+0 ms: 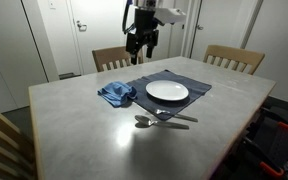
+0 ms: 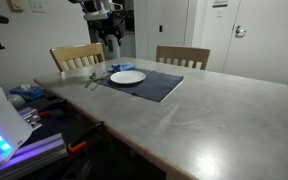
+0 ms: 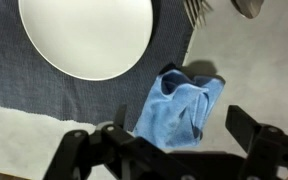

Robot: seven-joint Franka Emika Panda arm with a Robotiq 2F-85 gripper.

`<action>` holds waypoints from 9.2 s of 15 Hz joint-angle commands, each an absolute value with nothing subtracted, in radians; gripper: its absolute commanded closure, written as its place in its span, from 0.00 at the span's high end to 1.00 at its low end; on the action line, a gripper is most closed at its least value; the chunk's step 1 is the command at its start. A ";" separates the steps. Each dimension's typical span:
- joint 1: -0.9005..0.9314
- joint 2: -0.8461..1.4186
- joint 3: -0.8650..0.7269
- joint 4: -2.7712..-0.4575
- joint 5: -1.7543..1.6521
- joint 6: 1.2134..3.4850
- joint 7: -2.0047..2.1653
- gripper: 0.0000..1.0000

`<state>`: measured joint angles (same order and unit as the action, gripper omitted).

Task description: Wipe the plate with the blue cloth

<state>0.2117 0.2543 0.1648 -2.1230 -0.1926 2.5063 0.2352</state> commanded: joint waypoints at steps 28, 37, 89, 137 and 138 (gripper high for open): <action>0.415 0.726 -0.026 -1.814 -0.162 2.798 0.520 1.00; 0.427 0.735 -0.036 -1.810 -0.122 2.752 0.450 0.78; 0.120 0.376 0.084 -2.313 0.030 3.078 0.125 0.02; 0.221 0.474 0.060 -2.090 -0.118 2.443 0.260 0.02; 0.232 0.479 0.047 -2.094 -0.134 2.492 0.284 0.02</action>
